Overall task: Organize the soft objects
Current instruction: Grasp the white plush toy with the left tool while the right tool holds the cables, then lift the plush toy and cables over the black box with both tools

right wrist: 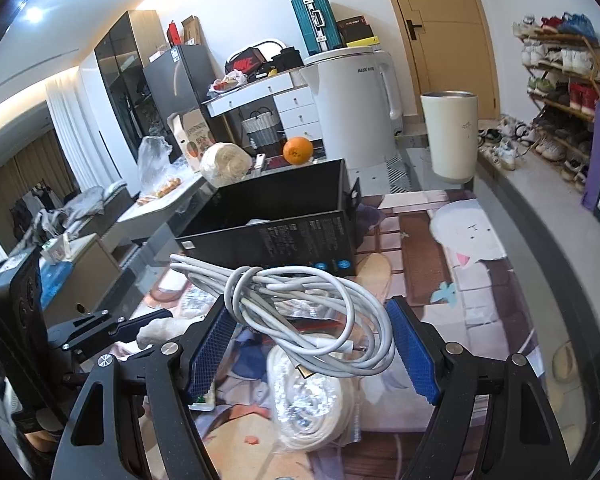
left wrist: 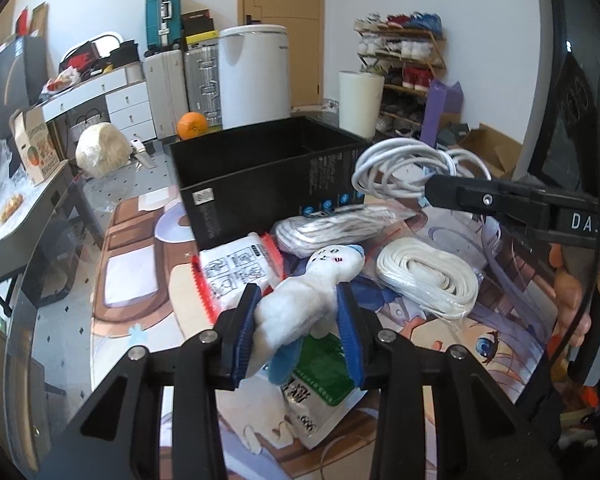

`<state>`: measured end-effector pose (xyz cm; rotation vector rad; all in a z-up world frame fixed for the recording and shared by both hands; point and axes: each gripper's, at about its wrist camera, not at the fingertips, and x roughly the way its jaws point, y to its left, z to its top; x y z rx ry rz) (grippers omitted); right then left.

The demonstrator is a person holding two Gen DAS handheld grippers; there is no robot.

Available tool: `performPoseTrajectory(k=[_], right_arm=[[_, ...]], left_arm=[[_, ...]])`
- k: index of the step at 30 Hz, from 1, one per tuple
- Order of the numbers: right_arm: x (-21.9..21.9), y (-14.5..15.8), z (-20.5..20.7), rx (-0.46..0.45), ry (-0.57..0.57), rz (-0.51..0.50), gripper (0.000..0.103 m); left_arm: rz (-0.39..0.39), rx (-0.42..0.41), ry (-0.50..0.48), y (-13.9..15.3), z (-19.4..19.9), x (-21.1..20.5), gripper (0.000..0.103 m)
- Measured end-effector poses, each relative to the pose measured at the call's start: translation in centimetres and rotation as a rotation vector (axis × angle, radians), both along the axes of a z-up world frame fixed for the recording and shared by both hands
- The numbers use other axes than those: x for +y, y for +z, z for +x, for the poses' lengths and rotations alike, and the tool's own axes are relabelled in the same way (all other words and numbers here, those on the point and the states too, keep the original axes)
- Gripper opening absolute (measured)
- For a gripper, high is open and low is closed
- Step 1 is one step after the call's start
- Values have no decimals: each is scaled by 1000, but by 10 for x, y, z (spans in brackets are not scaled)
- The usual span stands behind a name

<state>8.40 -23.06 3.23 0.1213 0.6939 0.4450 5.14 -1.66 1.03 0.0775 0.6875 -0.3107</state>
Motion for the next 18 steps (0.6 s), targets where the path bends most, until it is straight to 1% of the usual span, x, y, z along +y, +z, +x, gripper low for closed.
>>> performPoseTrajectory(k=[9, 18], right_arm=[[-1, 5, 0, -29, -9, -13, 78], [-5, 16, 7, -46, -17, 12, 78]], left_arm=[[-73, -37, 22, 14, -7, 13, 36], [-112, -92, 61, 34, -3, 19, 36]])
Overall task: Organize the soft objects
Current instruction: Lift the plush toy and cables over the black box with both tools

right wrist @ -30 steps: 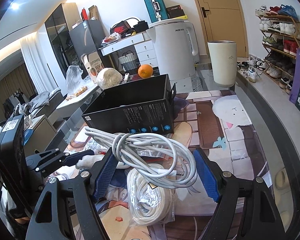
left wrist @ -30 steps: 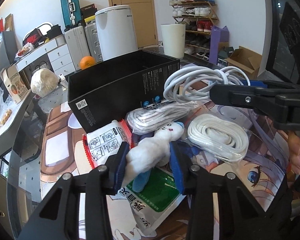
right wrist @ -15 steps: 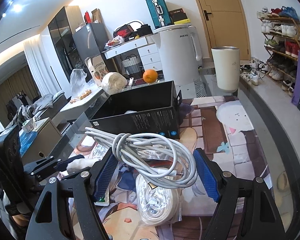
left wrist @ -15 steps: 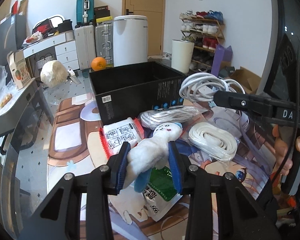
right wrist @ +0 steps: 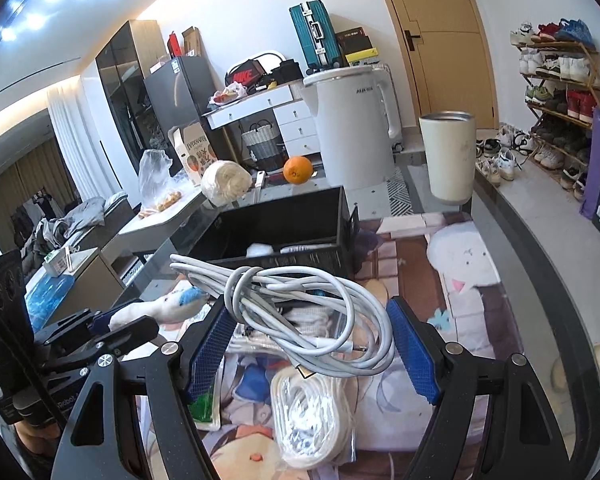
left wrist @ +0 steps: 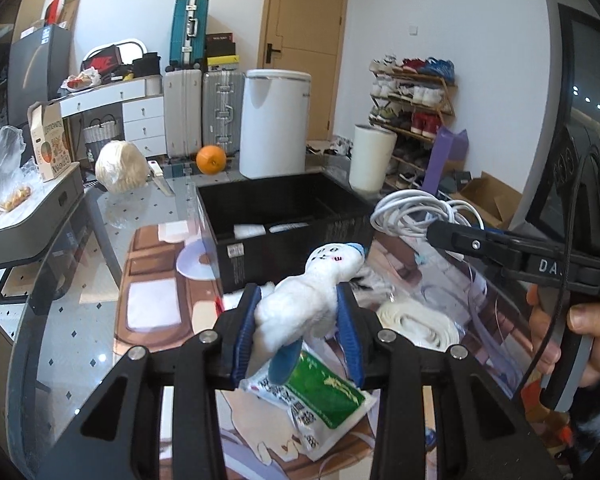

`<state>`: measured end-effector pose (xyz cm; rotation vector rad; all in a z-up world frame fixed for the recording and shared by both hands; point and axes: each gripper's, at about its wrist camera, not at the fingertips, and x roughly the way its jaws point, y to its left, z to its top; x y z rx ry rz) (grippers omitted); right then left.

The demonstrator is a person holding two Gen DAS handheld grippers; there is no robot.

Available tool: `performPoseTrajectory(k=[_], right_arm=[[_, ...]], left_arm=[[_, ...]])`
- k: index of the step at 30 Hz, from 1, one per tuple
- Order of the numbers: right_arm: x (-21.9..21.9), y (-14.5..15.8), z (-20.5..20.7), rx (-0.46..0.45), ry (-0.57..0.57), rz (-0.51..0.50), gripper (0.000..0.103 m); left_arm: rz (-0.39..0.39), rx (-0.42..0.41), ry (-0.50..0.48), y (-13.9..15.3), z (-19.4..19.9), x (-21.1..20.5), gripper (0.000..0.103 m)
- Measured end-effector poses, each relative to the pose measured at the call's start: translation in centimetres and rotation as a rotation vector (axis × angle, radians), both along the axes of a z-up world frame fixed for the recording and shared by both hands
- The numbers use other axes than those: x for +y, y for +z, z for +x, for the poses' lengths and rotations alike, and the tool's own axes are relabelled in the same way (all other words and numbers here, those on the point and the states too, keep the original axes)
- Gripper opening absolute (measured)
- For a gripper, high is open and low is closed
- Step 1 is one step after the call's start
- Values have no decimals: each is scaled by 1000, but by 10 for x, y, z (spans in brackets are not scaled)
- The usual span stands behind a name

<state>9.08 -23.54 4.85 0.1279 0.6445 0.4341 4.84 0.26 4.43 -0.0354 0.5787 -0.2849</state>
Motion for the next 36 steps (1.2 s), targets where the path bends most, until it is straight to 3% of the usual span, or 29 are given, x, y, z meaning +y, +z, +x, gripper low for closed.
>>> performPoseTrajectory(k=[12, 24, 36], right_arm=[[-1, 16, 17, -37, -32, -2, 78], [18, 22, 42, -60, -38, -91, 78], [38, 17, 68, -64, -42, -165, 78]], left_arm=[[-31, -50, 62, 16, 24, 11, 36], [-60, -73, 157, 22, 52, 21, 36], [-47, -78, 181, 22, 77, 15, 36]])
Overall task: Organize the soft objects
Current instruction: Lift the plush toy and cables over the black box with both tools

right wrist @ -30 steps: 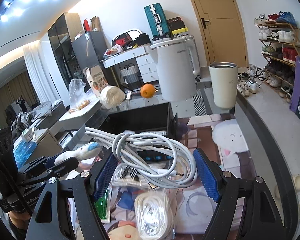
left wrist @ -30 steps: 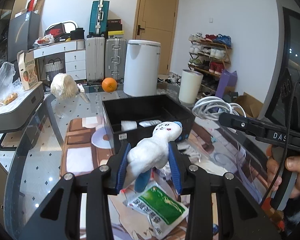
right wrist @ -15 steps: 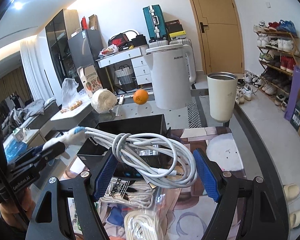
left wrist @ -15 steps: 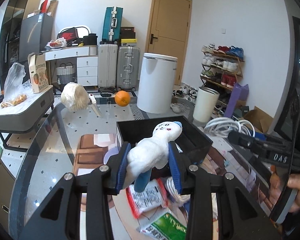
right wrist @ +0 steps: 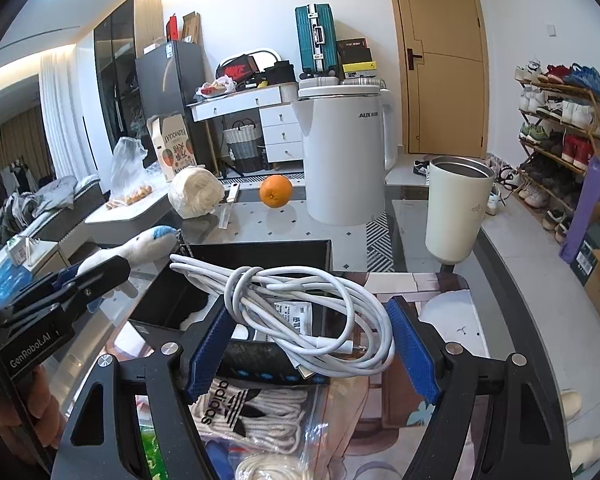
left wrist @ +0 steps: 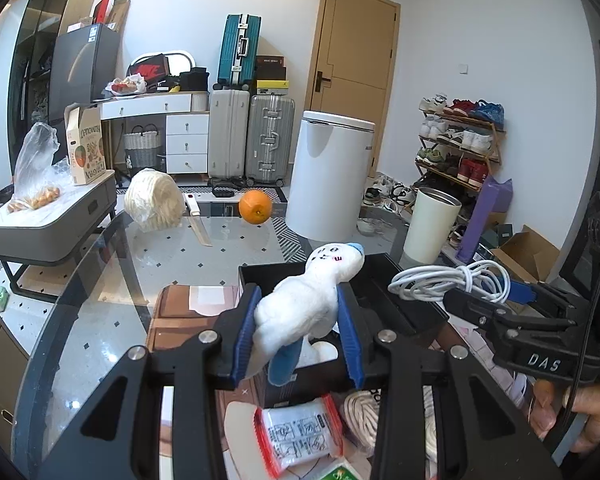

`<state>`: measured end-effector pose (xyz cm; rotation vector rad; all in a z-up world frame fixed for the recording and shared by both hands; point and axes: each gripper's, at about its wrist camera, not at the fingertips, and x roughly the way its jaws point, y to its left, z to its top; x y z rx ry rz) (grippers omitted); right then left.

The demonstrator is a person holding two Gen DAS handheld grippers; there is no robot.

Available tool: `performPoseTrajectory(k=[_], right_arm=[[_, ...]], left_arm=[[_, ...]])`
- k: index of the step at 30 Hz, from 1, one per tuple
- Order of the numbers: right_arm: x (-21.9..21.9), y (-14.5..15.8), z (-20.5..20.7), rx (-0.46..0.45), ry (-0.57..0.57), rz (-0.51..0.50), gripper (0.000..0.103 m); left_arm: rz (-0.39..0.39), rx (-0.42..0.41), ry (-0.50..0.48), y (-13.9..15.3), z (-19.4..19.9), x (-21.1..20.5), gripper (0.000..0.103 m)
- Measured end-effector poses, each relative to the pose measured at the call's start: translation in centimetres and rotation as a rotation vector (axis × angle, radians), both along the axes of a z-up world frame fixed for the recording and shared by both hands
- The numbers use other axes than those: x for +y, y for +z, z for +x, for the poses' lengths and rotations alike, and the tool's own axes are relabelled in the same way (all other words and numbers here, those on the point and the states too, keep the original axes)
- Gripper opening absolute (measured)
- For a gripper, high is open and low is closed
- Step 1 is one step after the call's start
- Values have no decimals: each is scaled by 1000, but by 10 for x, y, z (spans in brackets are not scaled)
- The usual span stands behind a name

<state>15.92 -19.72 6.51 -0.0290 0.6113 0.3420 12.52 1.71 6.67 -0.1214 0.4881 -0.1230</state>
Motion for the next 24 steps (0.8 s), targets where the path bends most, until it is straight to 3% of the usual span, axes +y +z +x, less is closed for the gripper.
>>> performPoseTrajectory(k=[4, 24], right_arm=[[8, -1, 9, -9, 6, -38, 78], [40, -15, 56, 2, 109, -119, 78]], left_arm=[[24, 6, 2, -4, 7, -4, 37], [-9, 43, 12, -7, 38, 7, 37]])
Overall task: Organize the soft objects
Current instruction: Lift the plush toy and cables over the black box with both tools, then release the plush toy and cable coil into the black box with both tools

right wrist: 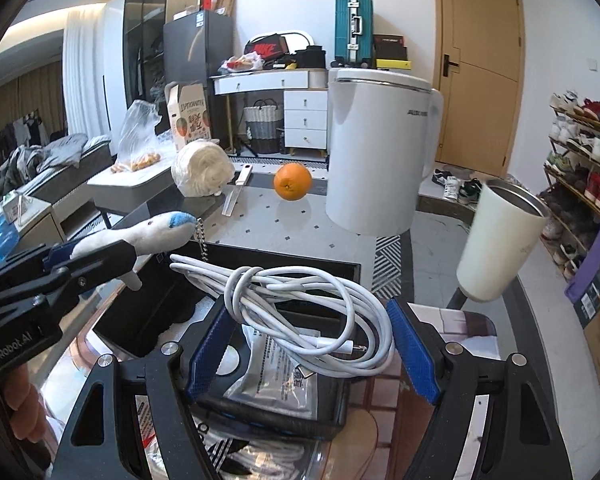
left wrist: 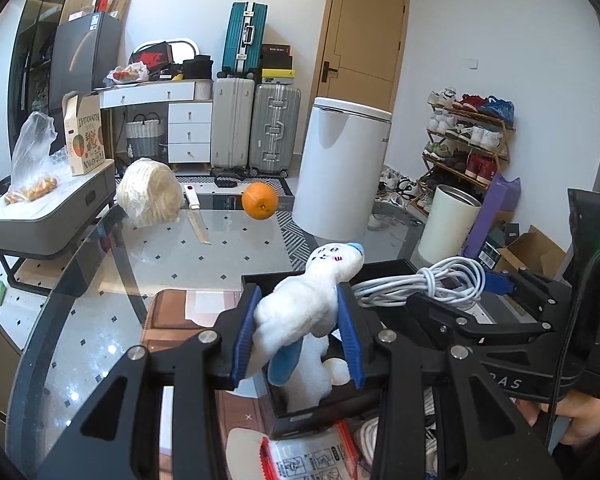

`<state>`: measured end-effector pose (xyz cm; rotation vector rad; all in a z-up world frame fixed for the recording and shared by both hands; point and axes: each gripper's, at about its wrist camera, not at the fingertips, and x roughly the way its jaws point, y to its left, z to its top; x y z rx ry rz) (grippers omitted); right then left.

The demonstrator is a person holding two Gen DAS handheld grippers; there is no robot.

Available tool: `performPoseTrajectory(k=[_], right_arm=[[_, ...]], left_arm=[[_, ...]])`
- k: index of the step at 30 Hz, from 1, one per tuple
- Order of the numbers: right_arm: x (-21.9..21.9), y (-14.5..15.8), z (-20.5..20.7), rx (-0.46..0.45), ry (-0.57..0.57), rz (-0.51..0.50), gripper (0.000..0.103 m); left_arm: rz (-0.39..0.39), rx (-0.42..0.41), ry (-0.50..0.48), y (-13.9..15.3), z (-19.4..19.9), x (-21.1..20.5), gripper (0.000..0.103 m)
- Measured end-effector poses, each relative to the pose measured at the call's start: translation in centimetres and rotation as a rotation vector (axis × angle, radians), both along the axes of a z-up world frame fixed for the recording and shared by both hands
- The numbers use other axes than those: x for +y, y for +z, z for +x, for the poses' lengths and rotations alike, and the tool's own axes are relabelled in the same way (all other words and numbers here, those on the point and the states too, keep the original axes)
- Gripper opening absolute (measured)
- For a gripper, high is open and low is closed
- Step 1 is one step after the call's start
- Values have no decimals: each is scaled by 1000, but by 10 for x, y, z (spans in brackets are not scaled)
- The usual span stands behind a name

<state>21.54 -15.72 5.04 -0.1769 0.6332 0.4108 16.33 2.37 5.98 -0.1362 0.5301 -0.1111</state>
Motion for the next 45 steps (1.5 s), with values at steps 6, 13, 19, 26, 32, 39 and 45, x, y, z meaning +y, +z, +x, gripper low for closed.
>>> performPoseTrajectory(k=[6, 13, 19, 26, 32, 39, 45], right_arm=[[10, -8, 14, 18, 24, -35, 78], [19, -15, 26, 30, 60, -79, 78], [24, -15, 34, 36, 97, -114, 81], [18, -10, 30, 17, 76, -125, 84], [2, -4, 25, -3, 41, -120, 84], [-14, -4, 24, 3, 14, -95, 85], [-22, -2, 18, 2, 4, -85, 85]], left_arm=[[-1, 7, -6, -3, 9, 0, 37], [-2, 19, -14, -8, 17, -2, 37], [-1, 17, -29, -8, 19, -3, 37], [-4, 17, -52, -8, 16, -5, 37], [2, 5, -102, -7, 11, -12, 37], [41, 29, -182, -13, 15, -29, 37], [73, 81, -184, -19, 23, -38, 48]])
